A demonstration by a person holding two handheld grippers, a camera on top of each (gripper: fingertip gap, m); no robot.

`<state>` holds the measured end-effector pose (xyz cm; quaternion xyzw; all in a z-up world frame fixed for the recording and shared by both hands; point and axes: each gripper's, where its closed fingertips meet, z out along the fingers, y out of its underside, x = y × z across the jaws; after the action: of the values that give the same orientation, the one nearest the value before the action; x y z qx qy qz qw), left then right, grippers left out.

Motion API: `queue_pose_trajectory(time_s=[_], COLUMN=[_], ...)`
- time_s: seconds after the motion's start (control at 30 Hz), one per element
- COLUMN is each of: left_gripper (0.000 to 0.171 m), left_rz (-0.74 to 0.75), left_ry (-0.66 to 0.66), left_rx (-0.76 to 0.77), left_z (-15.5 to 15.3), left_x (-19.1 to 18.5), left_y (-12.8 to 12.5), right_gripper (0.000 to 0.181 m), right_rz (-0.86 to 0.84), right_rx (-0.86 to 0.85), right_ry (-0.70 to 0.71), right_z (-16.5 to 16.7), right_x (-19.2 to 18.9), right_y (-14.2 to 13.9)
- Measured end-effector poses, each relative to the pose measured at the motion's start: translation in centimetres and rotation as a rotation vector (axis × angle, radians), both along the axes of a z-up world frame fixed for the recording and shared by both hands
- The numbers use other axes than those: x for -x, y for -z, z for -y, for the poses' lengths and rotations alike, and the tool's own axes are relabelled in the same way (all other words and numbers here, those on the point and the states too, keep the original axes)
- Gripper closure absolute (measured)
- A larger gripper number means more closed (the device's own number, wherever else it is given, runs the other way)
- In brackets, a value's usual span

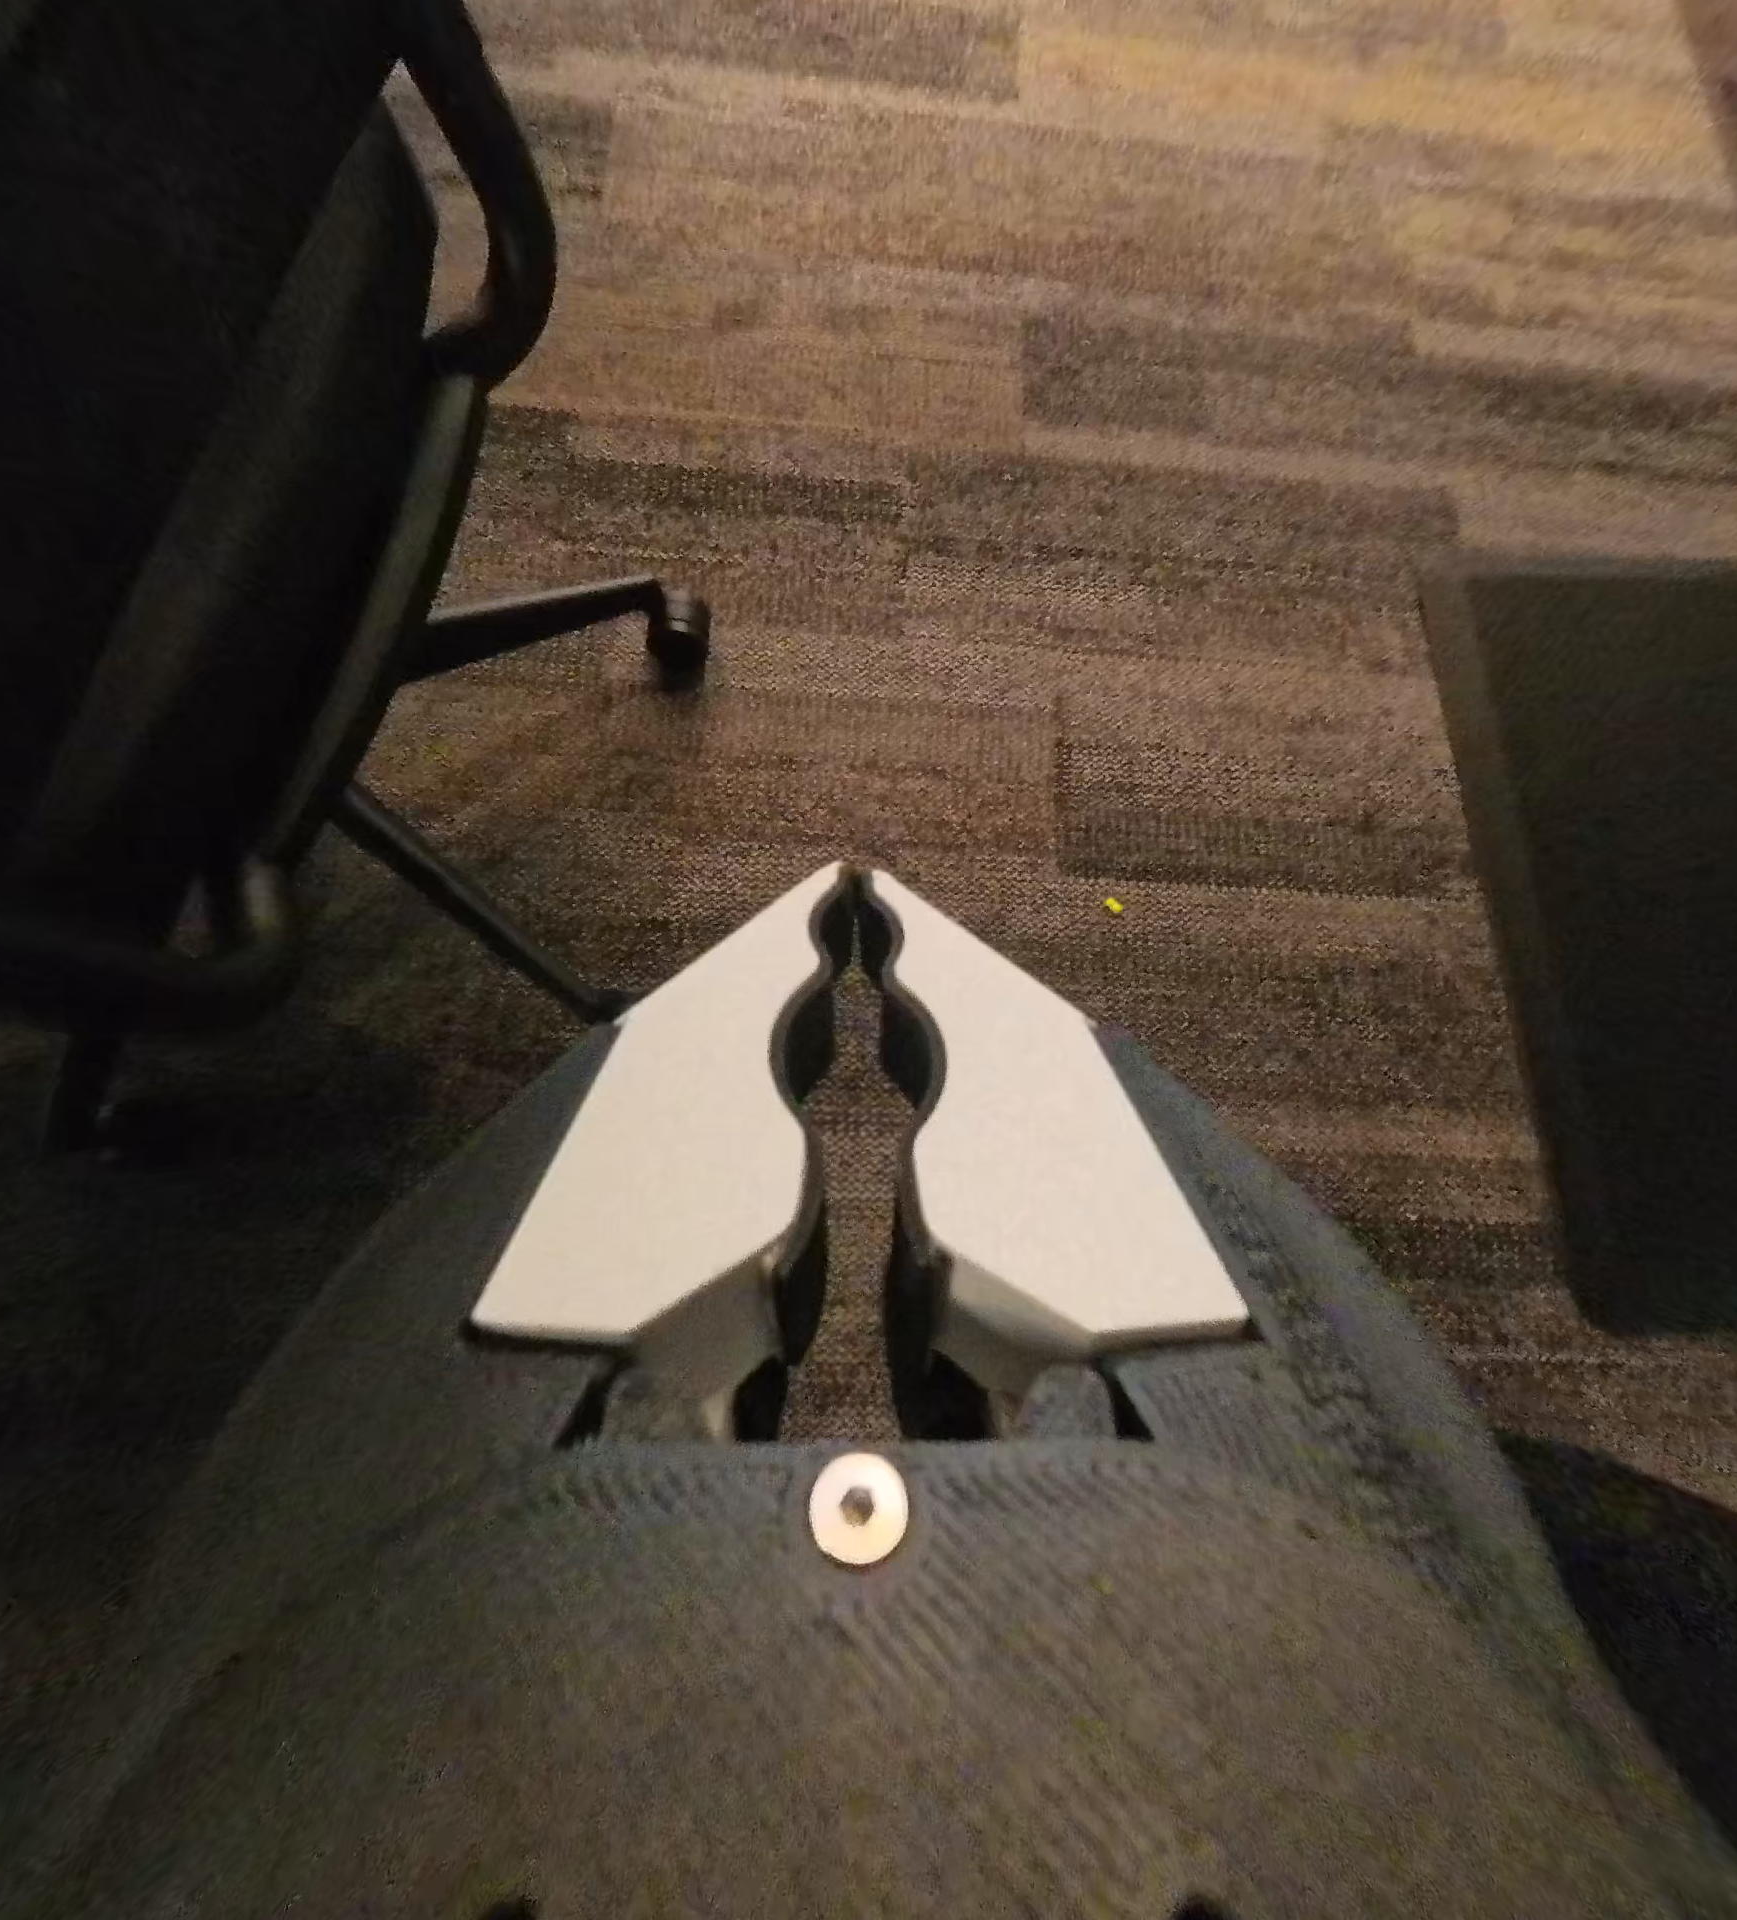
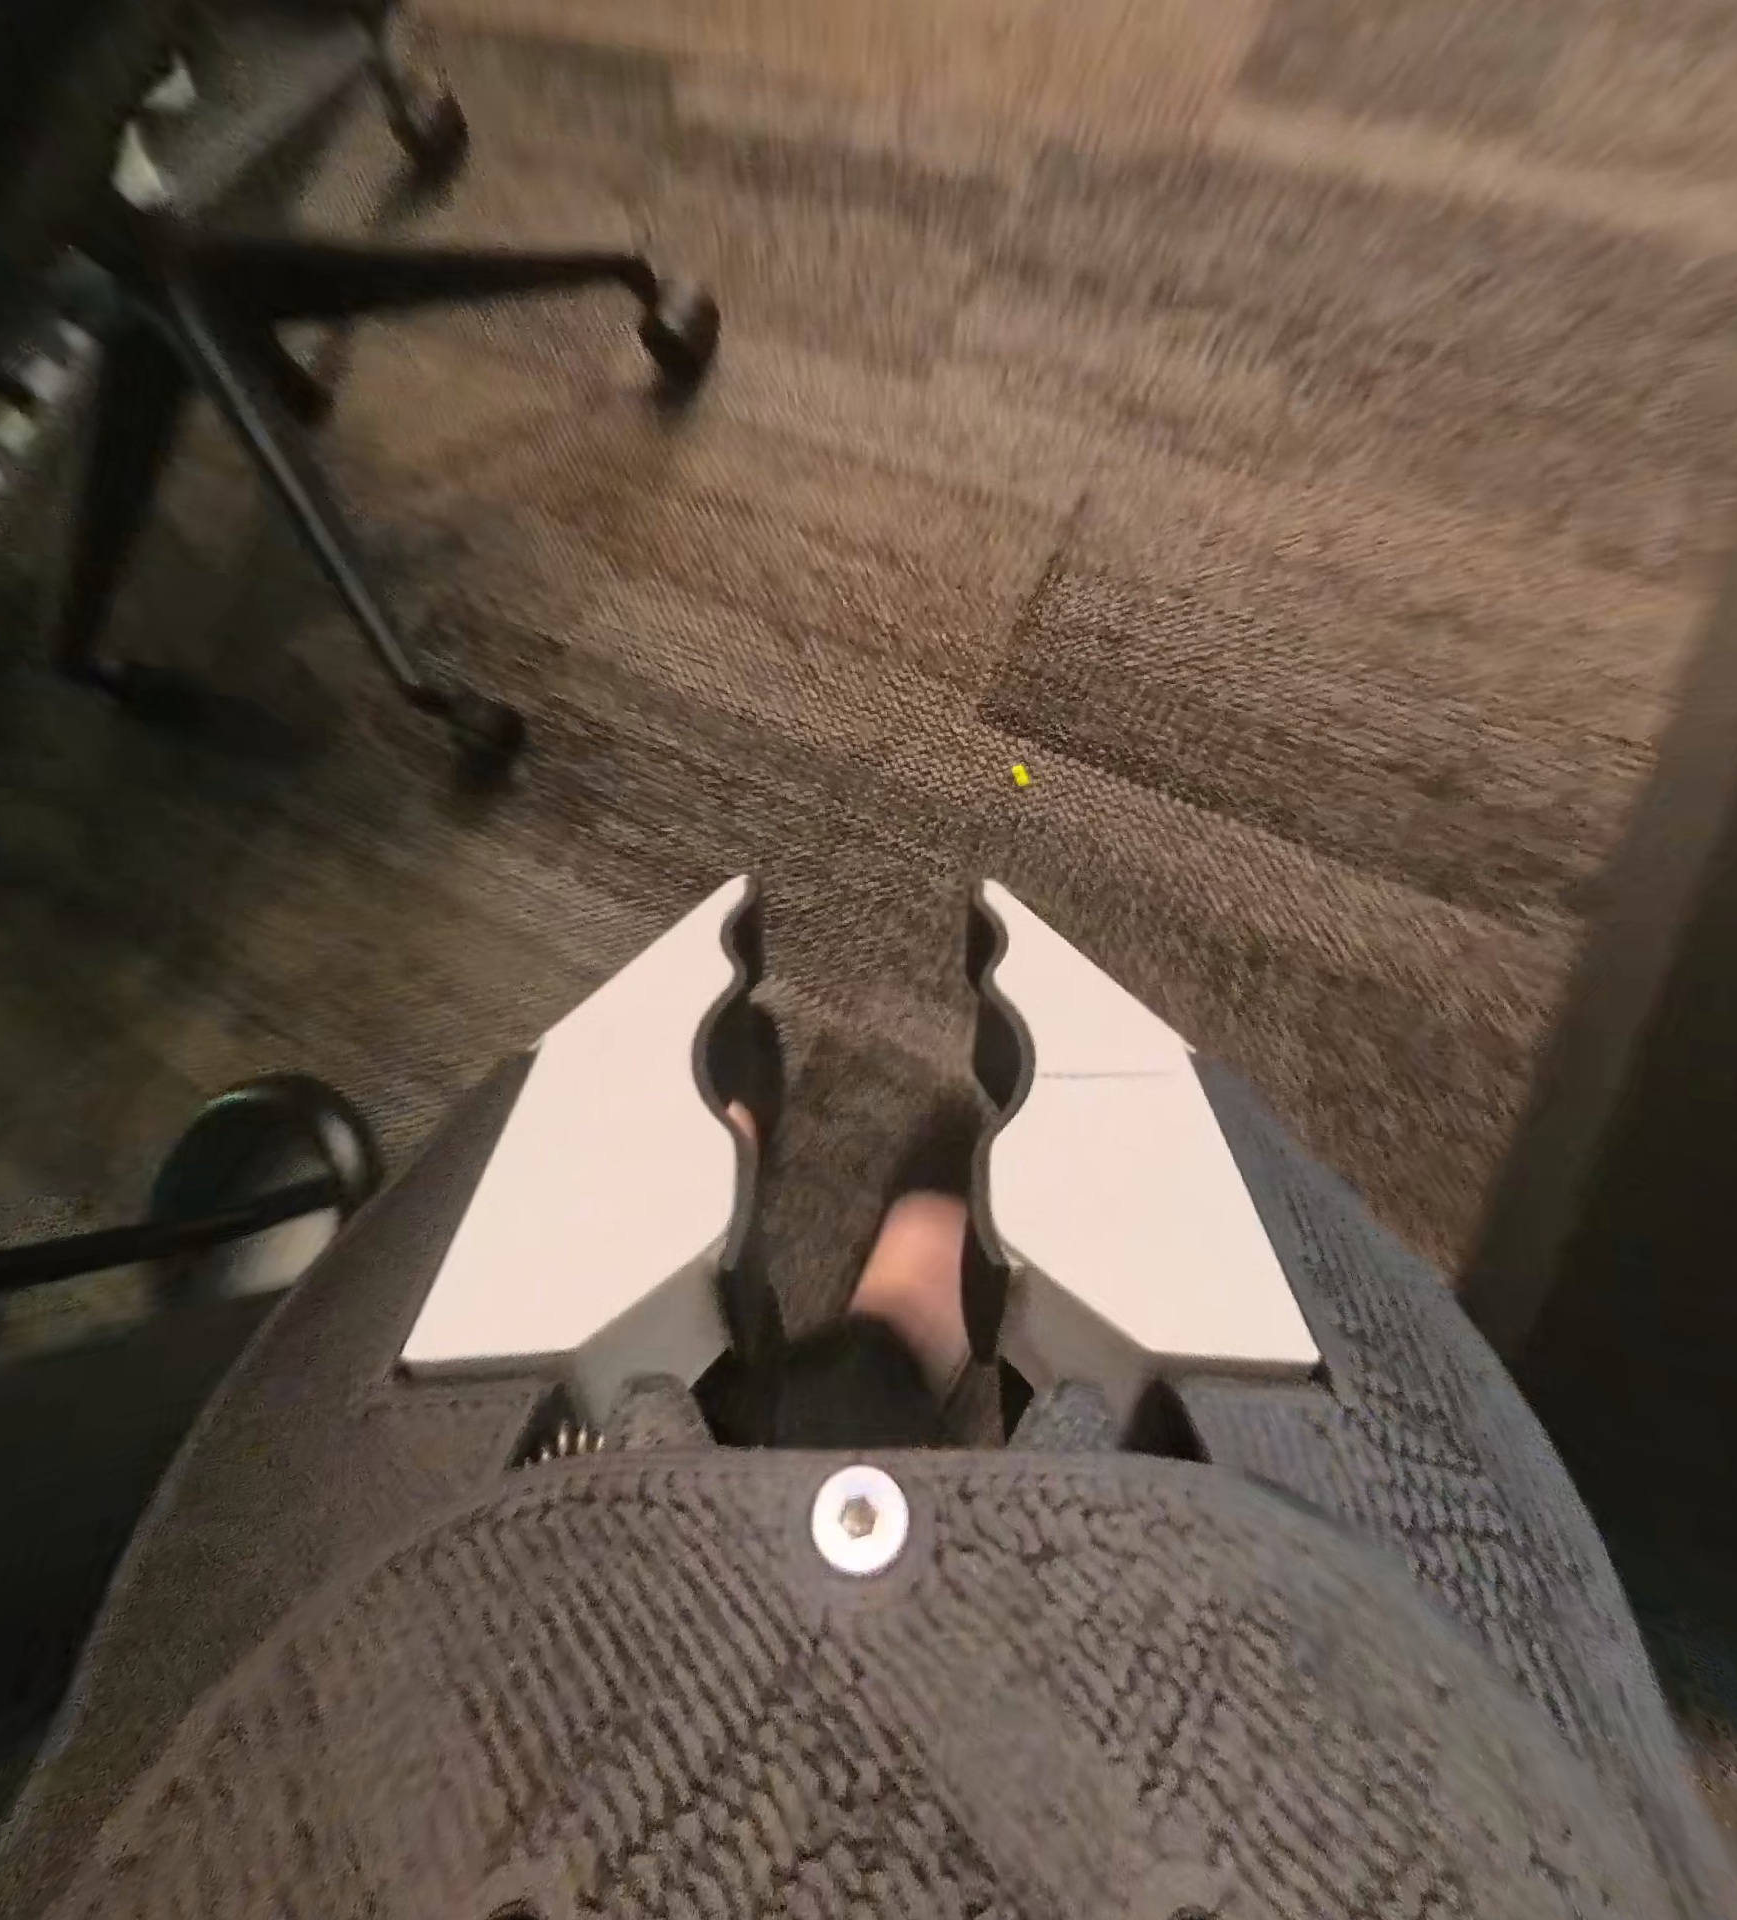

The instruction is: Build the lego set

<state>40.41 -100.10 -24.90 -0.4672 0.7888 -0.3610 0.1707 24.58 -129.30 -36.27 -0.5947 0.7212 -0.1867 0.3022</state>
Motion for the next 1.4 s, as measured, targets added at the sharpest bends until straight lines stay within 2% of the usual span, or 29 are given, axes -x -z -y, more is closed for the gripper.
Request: queue_pose_trajectory(time_s=[0.1, 0.2, 0.3, 0.37, 0.5, 0.57, 0.67, 0.77, 0.83, 0.93, 1.03, 1.17, 1.23, 1.3, 1.4], left_gripper=[0.171, 0.171, 0.171, 0.171, 0.171, 0.171, 0.171, 0.171, 0.171, 0.171, 0.171, 0.171, 0.171, 0.171, 0.171], left_rz=[-0.066, -0.125, -0.283, -0.402, -0.567, -0.630, -0.678, -0.694, -0.696, -0.699, -0.695, -0.728, -0.823, -0.886, -0.821], left_ry=[-0.068, -0.165, -0.308, -0.364, -0.426, -0.438, -0.446, -0.454, -0.462, -0.480, -0.489, -0.448, -0.345, -0.325, -0.331], left_rx=[0.032, -0.042, -0.107, -0.125, -0.205, -0.220, -0.222, -0.207, -0.205, -0.199, -0.217, -0.191, -0.047, 0.036, -0.076], left_z=[-0.9, -4.1, -7.1, -7.9, -9.0, -8.8, -8.3, -7.9, -7.9, -8.3, -9.0, -8.3, -5.7, -4.5, -6.2], left_x=[1.3, 4.2, 8.4, 11.5, 16.5, 18.3, 19.5, 19.8, 20.0, 20.6, 21.5, 23.0, 23.9, 24.0, 22.1], left_y=[2.4, 5.4, 9.4, 11.9, 15.1, 16.1, 16.7, 16.7, 16.6, 16.3, 15.6, 13.5, 12.1, 10.5, 8.0], right_gripper=[0.143, 0.153, 0.156, 0.154, 0.156, 0.156, 0.158, 0.161, 0.174, 0.176, 0.175, 0.175, 0.175, 0.175, 0.175], right_rz=[-0.105, -0.161, -0.244, -0.260, -0.288, -0.316, -0.340, -0.319, -0.319, -0.357, -0.390, -0.452, -0.519, -0.593, -0.679], right_rx=[0.051, 0.039, 0.058, 0.070, 0.097, 0.131, 0.163, 0.214, 0.251, 0.293, 0.289, 0.233, 0.231, 0.250, 0.300], right_ry=[-0.095, -0.142, -0.220, -0.268, -0.327, -0.356, -0.369, -0.414, -0.467, -0.502, -0.470, -0.407, -0.393, -0.378, -0.370], right_z=[2.2, 3.4, 3.9, 3.7, 3.4, 3.6, 3.9, 4.0, 3.8, 3.4, 3.2, 3.3, 4.3, 6.1, 8.9], right_x=[-5.2, -10.2, -14.0, -15.6, -17.8, -18.2, -18.4, -18.6, -18.6, -18.7, -18.2, -15.2, -12.2, -8.9, -4.8], right_y=[10.3, 21.0, 31.2, 36.3, 43.2, 45.4, 47.1, 47.3, 47.3, 47.2, 44.8, 36.7, 31.4, 25.4, 15.8])
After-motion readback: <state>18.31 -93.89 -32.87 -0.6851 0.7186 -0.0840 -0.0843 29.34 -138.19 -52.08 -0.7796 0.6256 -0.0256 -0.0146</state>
